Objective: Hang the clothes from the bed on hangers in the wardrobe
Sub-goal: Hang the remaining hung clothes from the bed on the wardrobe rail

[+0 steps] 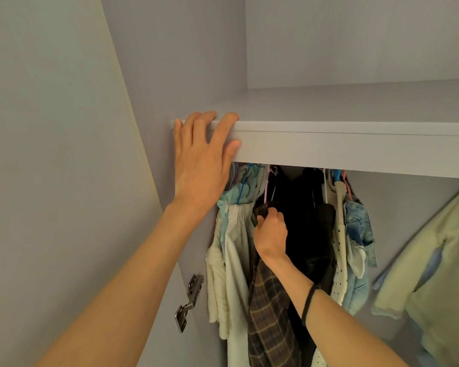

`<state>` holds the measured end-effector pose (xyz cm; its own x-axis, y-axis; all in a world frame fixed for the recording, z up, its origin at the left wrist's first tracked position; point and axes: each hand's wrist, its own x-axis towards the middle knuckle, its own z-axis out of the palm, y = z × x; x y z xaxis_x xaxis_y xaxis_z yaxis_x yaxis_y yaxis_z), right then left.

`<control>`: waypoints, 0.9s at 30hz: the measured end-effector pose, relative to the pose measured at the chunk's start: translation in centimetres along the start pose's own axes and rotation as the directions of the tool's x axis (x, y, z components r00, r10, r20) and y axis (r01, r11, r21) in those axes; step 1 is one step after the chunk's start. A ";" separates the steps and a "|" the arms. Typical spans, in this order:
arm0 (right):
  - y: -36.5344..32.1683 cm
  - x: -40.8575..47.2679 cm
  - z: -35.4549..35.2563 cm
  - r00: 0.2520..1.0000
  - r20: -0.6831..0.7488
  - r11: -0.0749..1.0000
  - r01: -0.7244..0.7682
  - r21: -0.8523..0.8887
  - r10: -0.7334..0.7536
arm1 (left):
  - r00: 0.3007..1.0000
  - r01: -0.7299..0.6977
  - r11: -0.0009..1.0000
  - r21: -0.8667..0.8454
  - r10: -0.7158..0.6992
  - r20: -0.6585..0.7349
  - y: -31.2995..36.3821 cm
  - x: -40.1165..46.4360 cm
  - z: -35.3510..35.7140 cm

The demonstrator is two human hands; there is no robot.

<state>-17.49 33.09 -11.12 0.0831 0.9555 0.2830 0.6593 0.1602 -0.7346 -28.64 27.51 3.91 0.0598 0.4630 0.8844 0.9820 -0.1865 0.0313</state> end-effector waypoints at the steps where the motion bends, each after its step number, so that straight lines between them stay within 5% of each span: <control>1: -0.1 -0.1 0.4 1.000 0.026 1.000 0.013 -0.025 -0.012 | 1.000 0.000 1.000 -0.001 0.000 -0.002 0.0 0.0 0.1; 13: -1.6 0.7 1.4 0.954 0.281 0.977 0.150 -0.155 -0.102 | 0.999 -0.007 1.000 0.004 0.007 0.037 -0.3 -0.1 0.2; 20: -0.9 -1.5 -2.3 0.924 0.350 0.978 0.194 -0.072 -0.157 | 0.998 0.014 0.998 -0.058 -0.010 0.059 0.3 -2.9 -1.1; 27: 1.9 -6.0 -6.6 0.874 0.301 0.859 0.456 -0.232 -0.382 | 0.947 -0.016 0.995 0.102 -0.018 0.321 1.6 -14.7 0.1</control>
<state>-11.77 26.01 -10.14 -0.4040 0.8482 0.3426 0.7779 0.5156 -0.3592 -27.94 20.50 -9.04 0.0963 0.7200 0.6872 0.9941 -0.1040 -0.0303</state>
